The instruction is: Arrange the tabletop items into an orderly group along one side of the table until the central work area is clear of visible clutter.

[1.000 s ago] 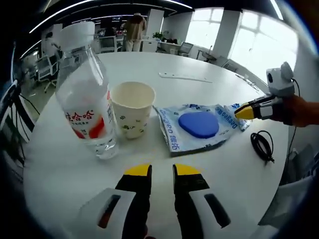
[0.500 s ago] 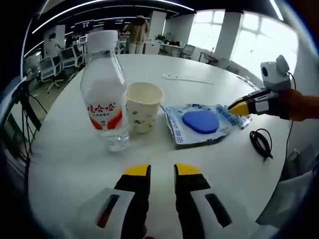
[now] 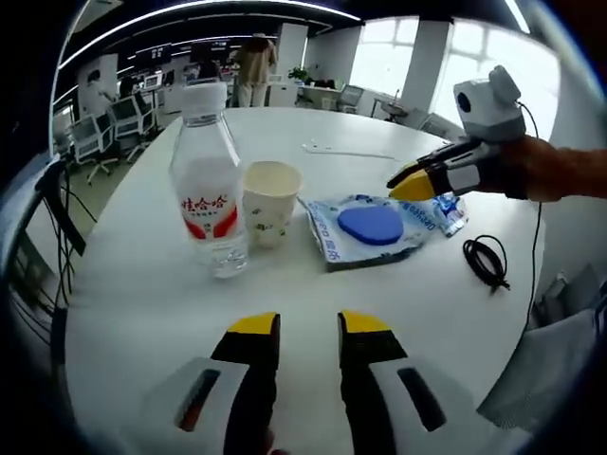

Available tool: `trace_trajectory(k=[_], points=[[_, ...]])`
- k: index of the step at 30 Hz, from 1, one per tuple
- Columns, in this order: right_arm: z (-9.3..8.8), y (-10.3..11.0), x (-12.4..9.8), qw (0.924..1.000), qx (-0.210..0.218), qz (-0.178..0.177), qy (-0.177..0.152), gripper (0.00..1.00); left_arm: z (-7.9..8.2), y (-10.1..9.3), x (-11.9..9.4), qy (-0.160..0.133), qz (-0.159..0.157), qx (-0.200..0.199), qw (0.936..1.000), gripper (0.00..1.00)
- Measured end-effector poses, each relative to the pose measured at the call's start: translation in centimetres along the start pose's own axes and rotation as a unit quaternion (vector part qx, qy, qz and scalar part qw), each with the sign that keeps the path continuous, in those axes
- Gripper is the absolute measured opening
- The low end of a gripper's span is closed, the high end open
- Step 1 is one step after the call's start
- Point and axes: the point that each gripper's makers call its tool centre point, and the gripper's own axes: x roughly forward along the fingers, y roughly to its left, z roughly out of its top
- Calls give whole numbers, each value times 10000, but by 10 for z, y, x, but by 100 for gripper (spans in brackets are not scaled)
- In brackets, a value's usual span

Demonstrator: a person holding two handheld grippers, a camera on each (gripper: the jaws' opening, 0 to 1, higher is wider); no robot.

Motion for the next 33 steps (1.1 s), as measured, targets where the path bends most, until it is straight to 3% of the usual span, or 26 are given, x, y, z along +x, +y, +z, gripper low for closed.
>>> trace_trajectory(k=[12,33], points=[[24,30,22,9981,-542,282,31,19,-11,-8,-15,39,-111,79,9999,26],[54,53,60,9925,-1077,571,50,19,-19,-22,-29,9,-213,128,9997,26]])
